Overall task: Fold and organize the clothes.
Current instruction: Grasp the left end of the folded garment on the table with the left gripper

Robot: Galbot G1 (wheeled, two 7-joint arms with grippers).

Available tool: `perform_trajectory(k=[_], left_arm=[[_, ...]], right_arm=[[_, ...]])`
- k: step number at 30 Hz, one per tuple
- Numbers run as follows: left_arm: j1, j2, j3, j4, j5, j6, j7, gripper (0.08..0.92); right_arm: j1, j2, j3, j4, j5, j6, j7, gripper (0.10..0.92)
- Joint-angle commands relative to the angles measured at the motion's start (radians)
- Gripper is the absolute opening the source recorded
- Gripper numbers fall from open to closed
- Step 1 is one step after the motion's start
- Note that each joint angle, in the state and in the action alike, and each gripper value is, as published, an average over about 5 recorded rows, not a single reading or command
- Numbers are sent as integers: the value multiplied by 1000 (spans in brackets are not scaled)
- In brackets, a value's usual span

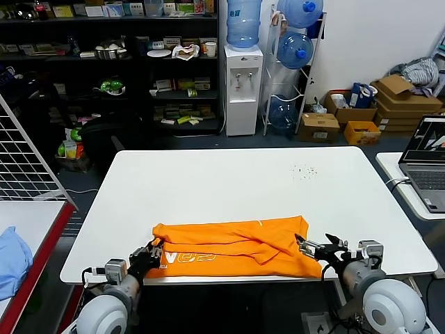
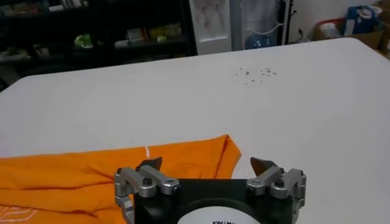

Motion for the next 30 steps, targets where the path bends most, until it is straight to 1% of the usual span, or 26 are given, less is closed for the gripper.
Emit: perform_trajectory(k=[1, 4, 12, 17, 20, 23, 25, 28, 30], left_arm=[[-14, 51, -1, -20, -140, 28, -4, 363], [-27, 49, 1, -18, -175, 39, -12, 450], [-51, 18, 9, 15, -197, 45, -20, 675], [-61, -1, 14, 41, -187, 43, -22, 838], [-62, -10, 18, 47, -176, 39, -24, 902], [-57, -12, 22, 46, -156, 24, -21, 919], [-55, -13, 25, 46, -140, 12, -18, 909], [-52, -16, 27, 49, -123, 3, -14, 848], [-51, -19, 28, 51, -115, 0, -13, 788]], right_arm=[[4, 2, -5, -2, 0, -1, 2, 921], [8, 5, -10, -3, -1, -1, 3, 921], [-1, 6, -7, 0, -3, -1, 3, 921], [-2, 7, -8, 1, -4, -1, 4, 921], [-2, 8, -8, 1, -5, -1, 5, 921], [-4, 8, -8, -1, -6, 0, 5, 921], [-4, 8, -8, -2, -6, 0, 5, 921], [-3, 8, -8, -3, -6, 0, 5, 921], [-2, 8, -9, -4, -6, 0, 5, 921]])
